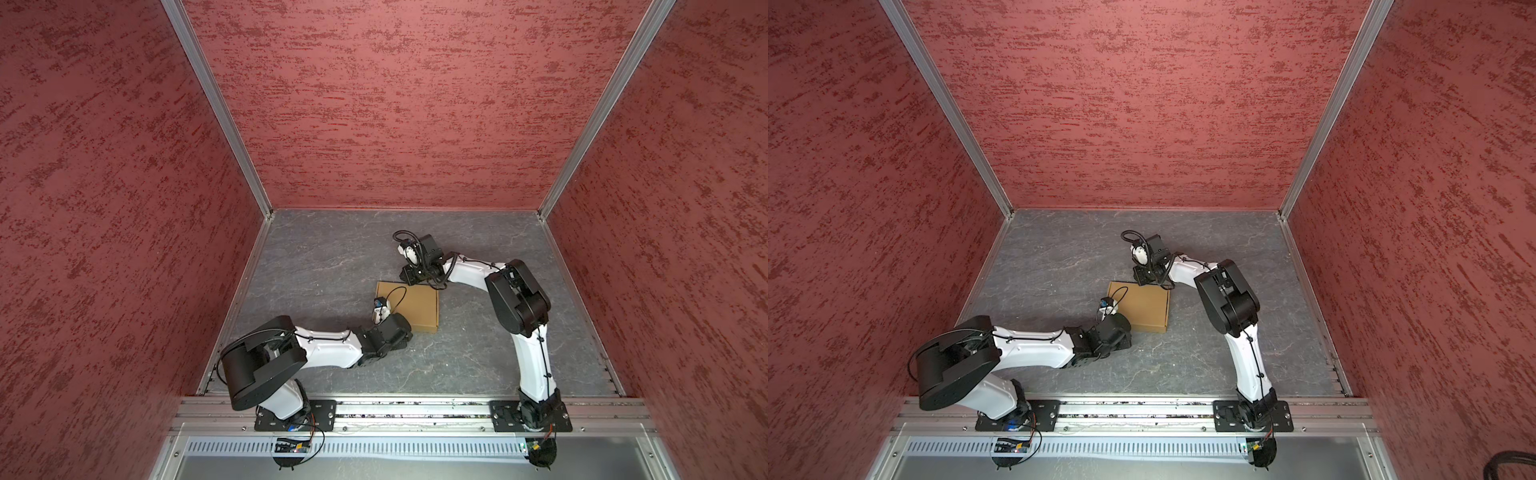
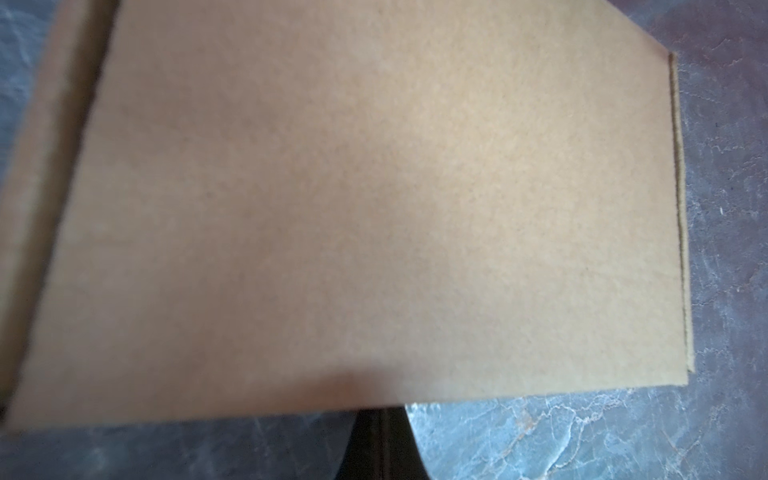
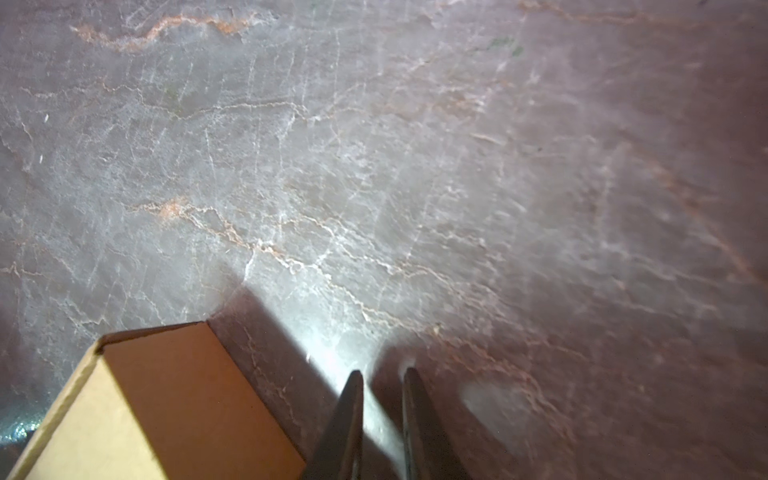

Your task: Fold the paper box

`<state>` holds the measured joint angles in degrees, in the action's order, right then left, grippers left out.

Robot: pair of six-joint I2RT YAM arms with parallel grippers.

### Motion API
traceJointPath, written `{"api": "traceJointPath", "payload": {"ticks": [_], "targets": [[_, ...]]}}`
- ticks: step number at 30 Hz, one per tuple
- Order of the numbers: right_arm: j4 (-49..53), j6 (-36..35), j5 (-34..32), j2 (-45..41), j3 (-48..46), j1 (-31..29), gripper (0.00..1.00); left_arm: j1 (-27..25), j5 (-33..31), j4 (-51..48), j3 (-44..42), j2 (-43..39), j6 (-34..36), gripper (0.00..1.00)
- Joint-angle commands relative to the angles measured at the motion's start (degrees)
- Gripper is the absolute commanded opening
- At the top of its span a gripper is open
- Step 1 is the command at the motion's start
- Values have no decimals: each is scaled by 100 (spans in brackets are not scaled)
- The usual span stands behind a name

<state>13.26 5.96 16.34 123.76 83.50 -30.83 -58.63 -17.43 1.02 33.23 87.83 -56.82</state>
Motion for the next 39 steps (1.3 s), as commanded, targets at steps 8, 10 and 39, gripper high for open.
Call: {"api": "traceJointPath", "payload": {"ticks": [8, 10, 39], "targets": [[-63, 439, -585, -479, -119, 335, 43, -127, -221, -428, -57, -640, -65, 6], [-86, 450, -711, -671, -253, 383, 44, -127, -267, -648, -43, -869, -36, 8], [-729, 923, -1677, -6417, -4202, 723, 99, 2749, -261, -3216, 109, -4916, 2297, 100]]}}
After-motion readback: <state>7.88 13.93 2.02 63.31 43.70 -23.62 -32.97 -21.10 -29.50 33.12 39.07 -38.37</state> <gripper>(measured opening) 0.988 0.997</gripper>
